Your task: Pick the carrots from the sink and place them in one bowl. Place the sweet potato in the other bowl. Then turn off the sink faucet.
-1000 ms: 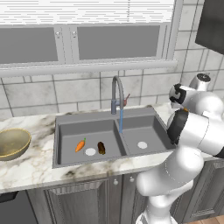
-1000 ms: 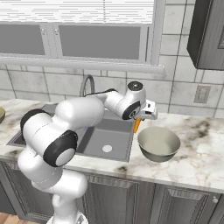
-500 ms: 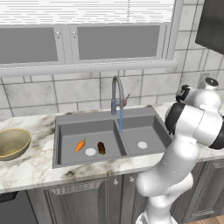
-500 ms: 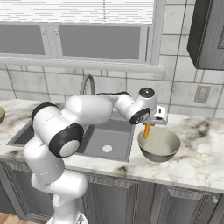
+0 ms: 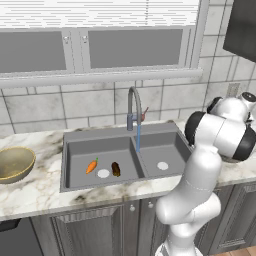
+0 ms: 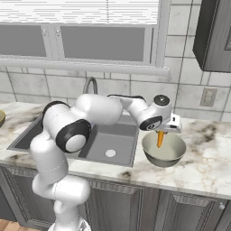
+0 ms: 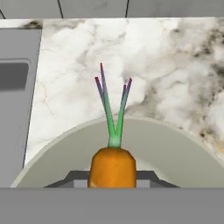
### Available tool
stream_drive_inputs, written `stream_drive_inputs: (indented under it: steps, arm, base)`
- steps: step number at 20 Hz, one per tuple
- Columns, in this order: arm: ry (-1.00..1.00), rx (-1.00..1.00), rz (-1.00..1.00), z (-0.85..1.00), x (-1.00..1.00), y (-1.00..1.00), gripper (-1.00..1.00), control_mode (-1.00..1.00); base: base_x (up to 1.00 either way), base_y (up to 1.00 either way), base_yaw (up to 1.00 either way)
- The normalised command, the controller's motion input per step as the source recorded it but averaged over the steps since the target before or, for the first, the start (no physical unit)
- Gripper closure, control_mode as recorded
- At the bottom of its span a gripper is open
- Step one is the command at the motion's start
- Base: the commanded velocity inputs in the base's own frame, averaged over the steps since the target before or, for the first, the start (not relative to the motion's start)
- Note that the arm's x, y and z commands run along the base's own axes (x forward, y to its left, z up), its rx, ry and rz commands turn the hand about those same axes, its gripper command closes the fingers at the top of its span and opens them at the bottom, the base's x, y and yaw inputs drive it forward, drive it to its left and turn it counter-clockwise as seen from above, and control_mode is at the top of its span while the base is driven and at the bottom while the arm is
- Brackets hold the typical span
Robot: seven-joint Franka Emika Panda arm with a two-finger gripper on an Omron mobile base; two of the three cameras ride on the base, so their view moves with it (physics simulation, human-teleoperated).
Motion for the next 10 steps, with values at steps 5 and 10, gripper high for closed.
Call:
stream_drive_inputs:
  steps: [5, 10]
  arm:
    - [0.14, 0.0, -0.01, -0.39, 0.0, -0.06, 1.0, -1.0]
    - [0.08, 0.0, -0.03, -0.14, 0.0, -0.05, -1.0, -1.0]
  base:
    - [0.0, 0.0, 0.0]
    - [0.0, 0.0, 0.0]
